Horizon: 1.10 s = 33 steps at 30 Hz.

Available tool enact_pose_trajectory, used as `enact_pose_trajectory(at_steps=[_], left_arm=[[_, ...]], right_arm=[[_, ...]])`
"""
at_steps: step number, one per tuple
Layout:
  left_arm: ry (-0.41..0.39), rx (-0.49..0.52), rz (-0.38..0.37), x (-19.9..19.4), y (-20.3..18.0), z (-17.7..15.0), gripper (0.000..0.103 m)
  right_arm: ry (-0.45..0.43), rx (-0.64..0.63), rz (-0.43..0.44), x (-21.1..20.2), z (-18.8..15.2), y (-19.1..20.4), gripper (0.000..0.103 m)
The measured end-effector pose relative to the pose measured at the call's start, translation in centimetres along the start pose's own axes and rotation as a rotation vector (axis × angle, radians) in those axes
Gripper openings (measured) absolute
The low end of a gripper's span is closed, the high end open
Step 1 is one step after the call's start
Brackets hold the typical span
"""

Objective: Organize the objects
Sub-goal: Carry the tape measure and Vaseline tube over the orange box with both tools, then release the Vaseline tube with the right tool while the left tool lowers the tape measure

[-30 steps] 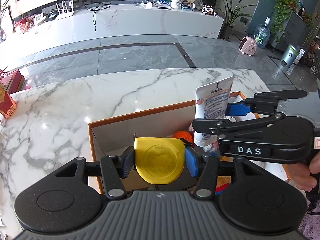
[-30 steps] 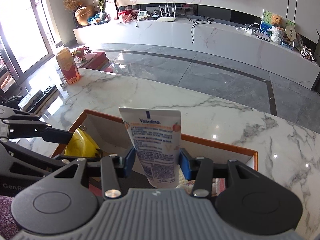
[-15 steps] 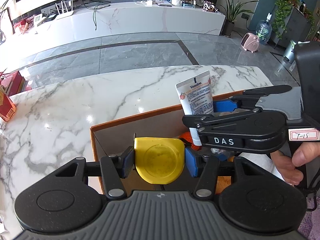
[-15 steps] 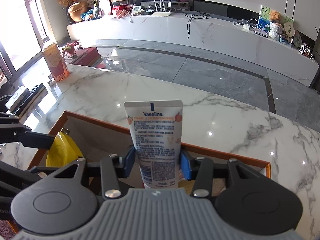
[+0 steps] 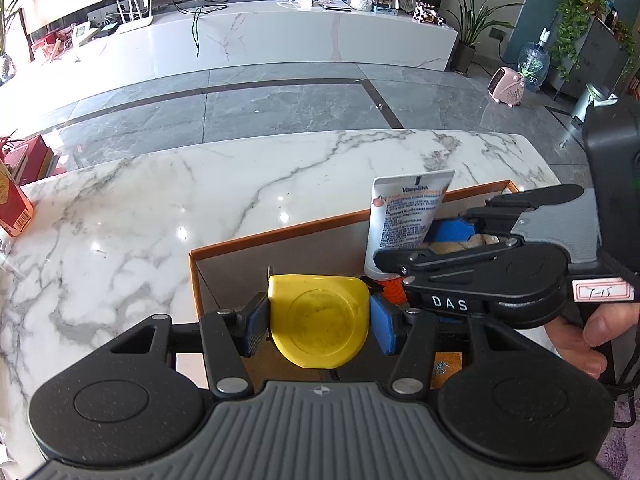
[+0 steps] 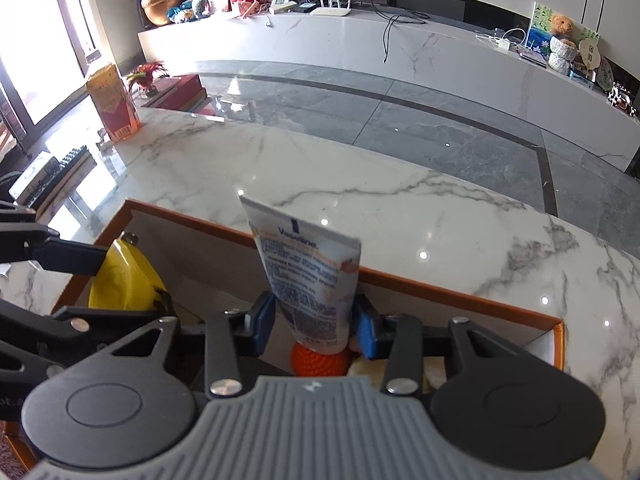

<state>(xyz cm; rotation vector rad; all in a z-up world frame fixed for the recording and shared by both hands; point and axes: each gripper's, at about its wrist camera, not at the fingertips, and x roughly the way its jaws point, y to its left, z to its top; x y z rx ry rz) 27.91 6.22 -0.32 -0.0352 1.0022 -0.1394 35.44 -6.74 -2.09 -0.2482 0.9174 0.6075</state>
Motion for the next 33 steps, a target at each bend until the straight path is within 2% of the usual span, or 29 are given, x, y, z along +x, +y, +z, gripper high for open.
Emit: enact_pose_trajectory(at_steps=[5, 15, 20, 22, 27, 33], left_arm=[[0.006, 0.002, 0.003, 0.1, -0.2, -0.3, 0.062], [0.012, 0.011, 0.016, 0.1, -0.7, -0.5, 0.062], [0.011, 0.014, 0.016, 0.0, -0.7, -0.6, 0.062], [0.011, 0.016, 0.018, -0.1, -0.7, -0.6, 0.062], [0.013, 0.021, 0.024, -0.1, -0.7, -0.7, 0.062], [0.017, 0.021, 0.024, 0.2, -0.4, -0.7, 0.062]], right_arm=[[0.062, 0.001, -0.028, 0.9, -1.3, -0.5, 0.033], [0.033, -0.001, 0.01, -1.0, -1.6, -0.3, 0.038], [0.046, 0.001, 0.029, -1.8, -1.9, -0.2, 0.038], [0.068, 0.003, 0.056, -1.8, -2.1, -0.2, 0.028], [0.1, -0.02, 0.06, -0.8, -2.4, 0.6, 0.018], [0.138, -0.001, 0.052, 1.5, -2.1, 0.7, 0.016]])
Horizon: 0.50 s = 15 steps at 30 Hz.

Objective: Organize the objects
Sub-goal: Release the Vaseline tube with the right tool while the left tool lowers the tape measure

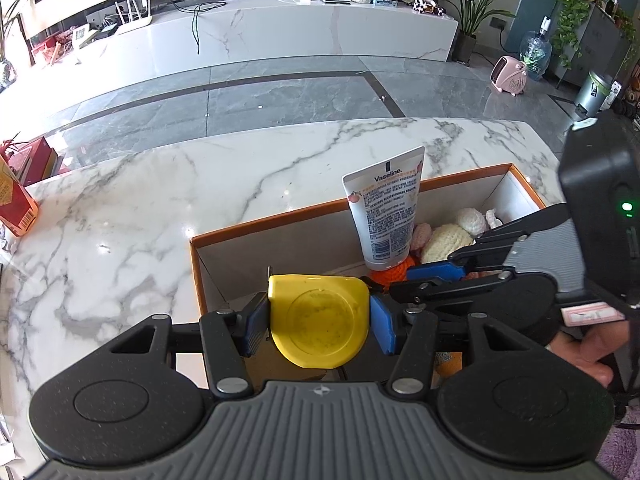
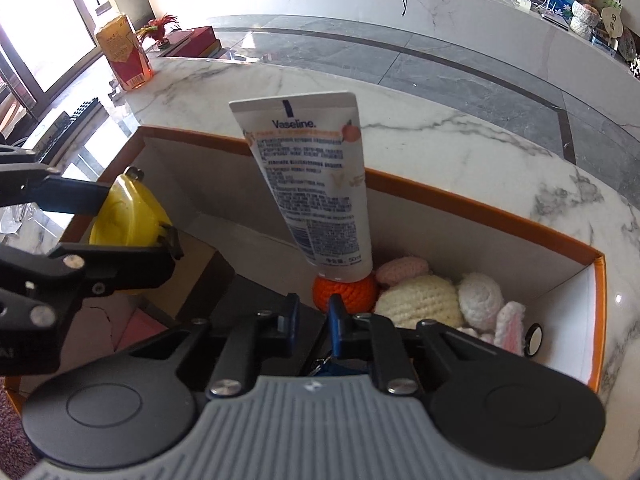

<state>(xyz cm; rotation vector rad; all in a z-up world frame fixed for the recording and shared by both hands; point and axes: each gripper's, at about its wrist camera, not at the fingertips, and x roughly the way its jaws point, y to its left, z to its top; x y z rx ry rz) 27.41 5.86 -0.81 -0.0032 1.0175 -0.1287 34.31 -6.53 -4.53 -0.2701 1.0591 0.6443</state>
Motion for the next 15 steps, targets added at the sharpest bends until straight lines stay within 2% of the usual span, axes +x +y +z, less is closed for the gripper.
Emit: enact_pose_trajectory(at_steps=[10, 15], left_arm=[[0.005, -0.003, -0.001, 0.6, -0.1, 0.1, 0.062], [0.003, -0.001, -0.004, 0.7, -0.2, 0.0, 0.062]], right_arm=[[-0.03, 0.069, 0.02, 1.2, 1.1, -0.6, 0.01], [-0.029, 0.055, 0.012, 0.2, 0.7, -0.5, 0.017]])
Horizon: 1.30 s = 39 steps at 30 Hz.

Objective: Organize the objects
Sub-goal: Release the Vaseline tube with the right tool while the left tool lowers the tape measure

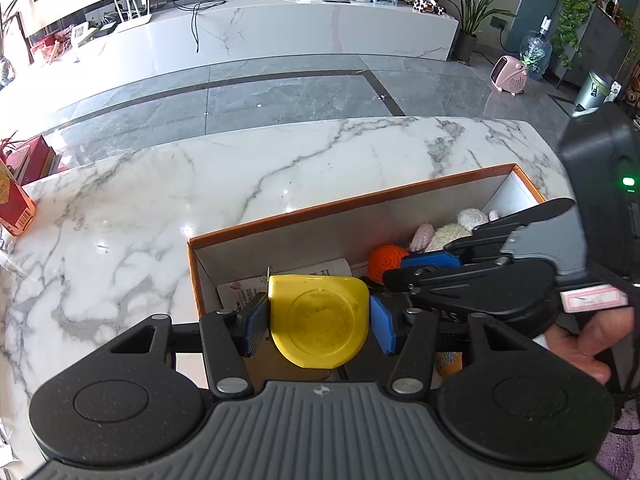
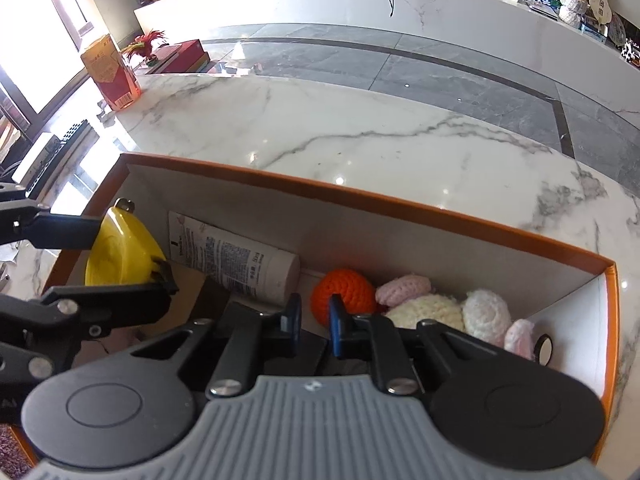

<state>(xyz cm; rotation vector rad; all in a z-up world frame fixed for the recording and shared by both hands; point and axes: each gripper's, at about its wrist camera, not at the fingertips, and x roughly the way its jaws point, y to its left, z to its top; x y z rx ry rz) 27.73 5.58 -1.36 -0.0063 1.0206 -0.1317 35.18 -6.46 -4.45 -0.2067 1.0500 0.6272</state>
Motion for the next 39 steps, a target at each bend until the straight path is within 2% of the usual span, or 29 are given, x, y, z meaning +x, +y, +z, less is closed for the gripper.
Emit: enact_pose_trajectory(at_steps=[8, 11, 14, 21, 26, 33, 35, 39], left_arm=[[0.009, 0.027, -0.023, 0.6, -0.8, 0.0, 0.062], [0.009, 0.041, -0.009, 1.2, -1.5, 0.1, 0.062], [0.013, 0.052, 0.011, 1.9, -1.9, 0.2, 0.062], [0.043, 0.035, 0.067, 3.3, -1.6, 0.2, 0.062], [0.067, 0.017, 0.064, 3.8, -1.0, 0.0, 0.062], [0.057, 0.015, 0.065, 3.6, -0.8, -0.1, 0.063], [0.03, 0.022, 0.063, 3.2, -1.0, -0.1, 0.073], [-0.002, 0.023, 0.05, 2.5, -1.1, 0.3, 0.077]], right_arm=[[0.008, 0.002, -0.069, -3.7, -2.8, -0.7, 0.021], [0.016, 0.028, -0.093, -4.7, -4.1, -1.2, 0.031], [0.019, 0.024, -0.117, -5.2, -5.1, -1.6, 0.032], [0.03, 0.048, -0.109, -5.4, -5.8, -2.3, 0.033], [0.035, 0.051, -0.106, -5.1, -5.9, -2.2, 0.033], [0.035, 0.055, -0.102, -5.1, -5.9, -2.1, 0.035], [0.034, 0.056, -0.101, -5.1, -5.9, -2.1, 0.037], [0.032, 0.056, -0.099, -5.2, -6.0, -2.0, 0.039]])
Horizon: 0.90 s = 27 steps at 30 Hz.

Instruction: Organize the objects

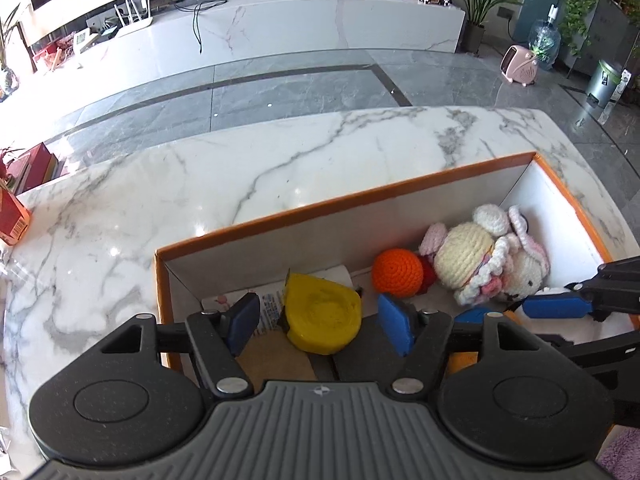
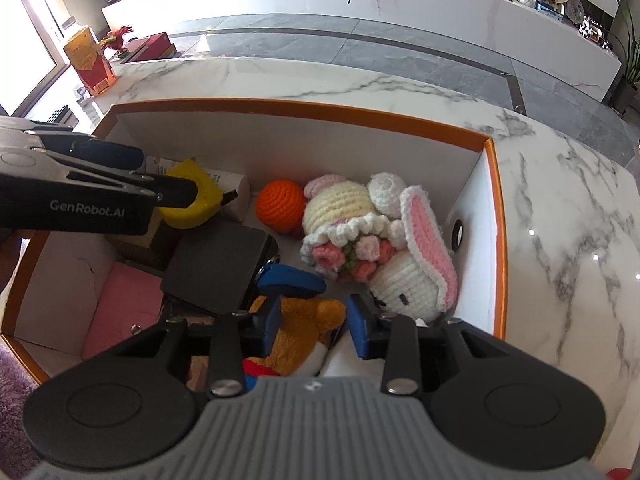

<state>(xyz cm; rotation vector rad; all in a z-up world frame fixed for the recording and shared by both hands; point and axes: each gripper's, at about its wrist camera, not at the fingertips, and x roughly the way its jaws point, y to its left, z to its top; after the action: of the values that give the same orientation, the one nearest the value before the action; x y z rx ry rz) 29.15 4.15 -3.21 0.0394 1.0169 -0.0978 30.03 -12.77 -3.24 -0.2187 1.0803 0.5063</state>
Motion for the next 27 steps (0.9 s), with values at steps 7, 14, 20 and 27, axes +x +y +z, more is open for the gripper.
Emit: enact_pose_trajectory(at_steps=[7, 14, 20, 27], left_arm=[[-0.064, -0.011, 0.0, -2.2, -0.4, 0.1, 0.077], [-0.172, -0.007, 0.004, -6.4, -1.5, -0.3, 0.077], [-0.3, -0.034, 0.006, -11.2, -2.0, -0.8, 0.078], [-0.451, -0.037, 0.064, -16.0, -3.0, -2.2, 0.084]], right_arm=[[-0.013, 0.004, 0.005, -0.8, -0.3, 0.1, 0.042], [-0.077, 0.017, 0.005, -3.5, -0.6, 0.4, 0.052], [-0.182, 0.02, 0.001, -7.7, -1.0, 1.1, 0.062], [-0.352, 0.013, -0.03, -13.3, -2.3, 2.2, 0.076]])
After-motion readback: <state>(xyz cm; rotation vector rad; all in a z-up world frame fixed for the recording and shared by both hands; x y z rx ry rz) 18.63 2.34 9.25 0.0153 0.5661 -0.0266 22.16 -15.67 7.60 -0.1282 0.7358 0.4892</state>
